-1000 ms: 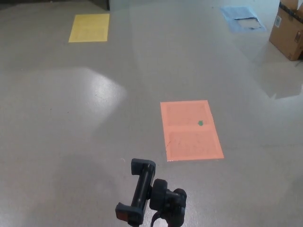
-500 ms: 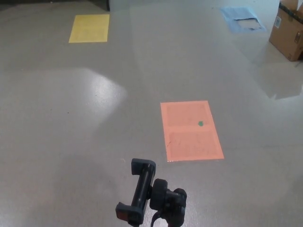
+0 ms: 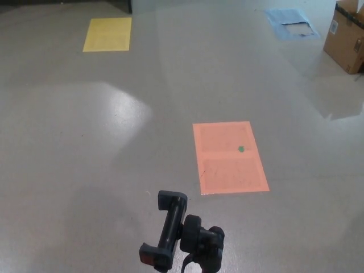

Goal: A phone stand is kept on the floor and the robot uses both its hands to grab it and uses its left hand to extend the phone stand by pulling it upwards

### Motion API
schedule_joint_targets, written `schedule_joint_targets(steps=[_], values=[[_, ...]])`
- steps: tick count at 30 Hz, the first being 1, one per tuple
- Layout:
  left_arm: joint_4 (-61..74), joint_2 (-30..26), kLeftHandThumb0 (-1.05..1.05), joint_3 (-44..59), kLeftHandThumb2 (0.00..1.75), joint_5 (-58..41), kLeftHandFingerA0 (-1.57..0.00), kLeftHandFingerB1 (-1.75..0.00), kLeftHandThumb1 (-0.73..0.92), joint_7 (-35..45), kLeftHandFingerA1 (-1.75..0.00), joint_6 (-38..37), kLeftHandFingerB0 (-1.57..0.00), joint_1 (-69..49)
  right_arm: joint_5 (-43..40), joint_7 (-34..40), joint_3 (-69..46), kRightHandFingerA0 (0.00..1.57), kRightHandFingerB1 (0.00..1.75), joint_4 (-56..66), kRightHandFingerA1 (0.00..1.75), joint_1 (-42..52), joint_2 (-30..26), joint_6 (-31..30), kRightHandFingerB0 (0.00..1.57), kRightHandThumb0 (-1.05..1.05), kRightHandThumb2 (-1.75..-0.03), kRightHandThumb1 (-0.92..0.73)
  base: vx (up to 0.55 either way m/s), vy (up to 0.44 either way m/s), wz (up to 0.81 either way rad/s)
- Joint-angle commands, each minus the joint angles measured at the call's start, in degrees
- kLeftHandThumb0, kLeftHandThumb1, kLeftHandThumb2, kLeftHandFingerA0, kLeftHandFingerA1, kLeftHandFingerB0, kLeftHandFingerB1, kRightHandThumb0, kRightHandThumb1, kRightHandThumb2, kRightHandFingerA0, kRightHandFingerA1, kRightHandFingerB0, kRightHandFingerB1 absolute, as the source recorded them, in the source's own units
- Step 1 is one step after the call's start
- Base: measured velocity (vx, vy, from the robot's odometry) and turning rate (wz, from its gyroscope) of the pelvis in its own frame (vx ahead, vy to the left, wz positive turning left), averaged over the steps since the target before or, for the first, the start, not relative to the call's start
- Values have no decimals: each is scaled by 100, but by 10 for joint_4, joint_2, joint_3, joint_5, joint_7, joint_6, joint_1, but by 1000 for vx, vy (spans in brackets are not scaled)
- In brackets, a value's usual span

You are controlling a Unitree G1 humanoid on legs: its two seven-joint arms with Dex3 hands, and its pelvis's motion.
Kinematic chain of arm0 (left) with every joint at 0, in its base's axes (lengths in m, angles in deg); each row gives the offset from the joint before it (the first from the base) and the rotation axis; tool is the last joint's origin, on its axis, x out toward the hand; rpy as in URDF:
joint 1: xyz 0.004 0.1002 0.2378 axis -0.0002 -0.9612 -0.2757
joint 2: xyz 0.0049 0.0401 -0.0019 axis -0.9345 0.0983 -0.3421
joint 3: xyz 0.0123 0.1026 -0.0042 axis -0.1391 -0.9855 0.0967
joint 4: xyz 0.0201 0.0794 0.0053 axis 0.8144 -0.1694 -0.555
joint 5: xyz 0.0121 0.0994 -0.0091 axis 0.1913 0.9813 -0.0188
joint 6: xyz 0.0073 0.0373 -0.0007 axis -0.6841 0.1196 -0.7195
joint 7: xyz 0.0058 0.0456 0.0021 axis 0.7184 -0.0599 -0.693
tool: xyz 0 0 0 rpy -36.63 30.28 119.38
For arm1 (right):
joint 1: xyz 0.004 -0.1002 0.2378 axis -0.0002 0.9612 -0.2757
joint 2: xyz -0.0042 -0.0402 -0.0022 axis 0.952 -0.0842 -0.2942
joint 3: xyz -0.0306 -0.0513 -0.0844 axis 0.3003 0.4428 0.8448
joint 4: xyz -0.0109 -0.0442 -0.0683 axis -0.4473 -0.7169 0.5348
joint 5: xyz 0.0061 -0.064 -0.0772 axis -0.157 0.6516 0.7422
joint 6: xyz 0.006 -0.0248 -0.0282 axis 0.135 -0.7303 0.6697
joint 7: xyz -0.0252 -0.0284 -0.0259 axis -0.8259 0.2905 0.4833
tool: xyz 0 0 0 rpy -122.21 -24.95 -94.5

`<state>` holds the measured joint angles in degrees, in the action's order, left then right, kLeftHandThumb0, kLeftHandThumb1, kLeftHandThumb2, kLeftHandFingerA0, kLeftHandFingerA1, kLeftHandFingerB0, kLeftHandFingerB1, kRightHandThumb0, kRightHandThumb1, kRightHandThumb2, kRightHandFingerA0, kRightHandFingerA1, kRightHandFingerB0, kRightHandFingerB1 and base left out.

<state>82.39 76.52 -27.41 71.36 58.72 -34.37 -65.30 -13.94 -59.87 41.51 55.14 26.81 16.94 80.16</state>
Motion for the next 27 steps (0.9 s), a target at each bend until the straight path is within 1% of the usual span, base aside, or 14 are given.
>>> schedule_joint_targets(steps=[1,2,3,6,7,9,10,14,15,18,19,23,25,27], values=[[2,-6,-72,11,65,-24,-35,-32,82,17,-32,-21,-38,11,12,13,3,0,0,-9,3,-11,1,23,0,-76,-86,-57,0,0,0],[1,-7,-72,13,65,-22,-35,-32,82,15,-32,-21,-38,16,14,14,4,0,0,-9,3,-14,4,19,0,-76,-86,-57,0,0,0],[3,-6,-73,14,66,-21,-36,-32,82,15,-32,-17,-39,18,14,14,5,0,0,-9,0,-17,5,18,0,-67,-62,-71,0,0,0],[6,-5,-73,16,66,-18,-36,-32,82,15,-32,-11,-39,22,14,15,6,0,0,-10,0,-21,7,16,0,-67,-62,-71,0,0,0],[2,-7,-79,18,105,-19,-25,-47,71,17,-46,-10,-31,29,12,9,10,0,0,-13,2,-33,10,9,0,-75,-85,-56,0,0,0],[0,-7,-79,19,105,-19,-25,-47,71,19,-46,-10,-31,33,11,7,12,0,0,-15,2,-39,12,7,0,-75,-85,-56,0,0,0],[3,-10,-69,18,66,-21,-31,-31,85,26,-33,-18,-34,31,-3,-4,18,0,0,-21,0,-44,10,17,0,-67,-60,-70,0,0,0],[5,-7,-69,18,66,-25,-30,-31,84,29,-33,-9,-32,26,5,2,24,0,0,-21,0,-48,12,17,0,-65,-61,-69,0,0,0],[6,-7,-69,19,66,-23,-29,-31,84,28,-33,-6,-31,26,24,10,24,0,0,-13,2,-51,13,11,0,-79,-86,-57,0,0,0],[6,-3,-71,26,66,-10,-30,-31,83,13,-32,4,-33,35,62,25,22,0,3,12,3,-76,14,-4,0,-87,-91,-59,0,0,0],[5,-3,-70,28,66,-10,-30,-31,83,12,-33,5,-32,36,63,23,23,0,0,17,5,-81,14,-6,0,-78,-87,-58,0,0,0],[8,-1,-72,32,66,-6,-30,-31,84,10,-32,9,-32,35,59,16,28,0,0,23,3,-95,13,-10,0,-80,-87,-58,0,0,0],[15,0,-71,33,66,-5,-31,-31,84,8,-33,12,-33,34,77,2,32,0,8,62,8,-120,27,-66,0,-86,-96,-59,0,0,0],[16,0,-71,36,66,-7,-30,-31,84,10,-32,13,-33,30,81,-3,38,1,1,75,10,-125,33,-86,0,-82,-88,-56,0,0,0]])
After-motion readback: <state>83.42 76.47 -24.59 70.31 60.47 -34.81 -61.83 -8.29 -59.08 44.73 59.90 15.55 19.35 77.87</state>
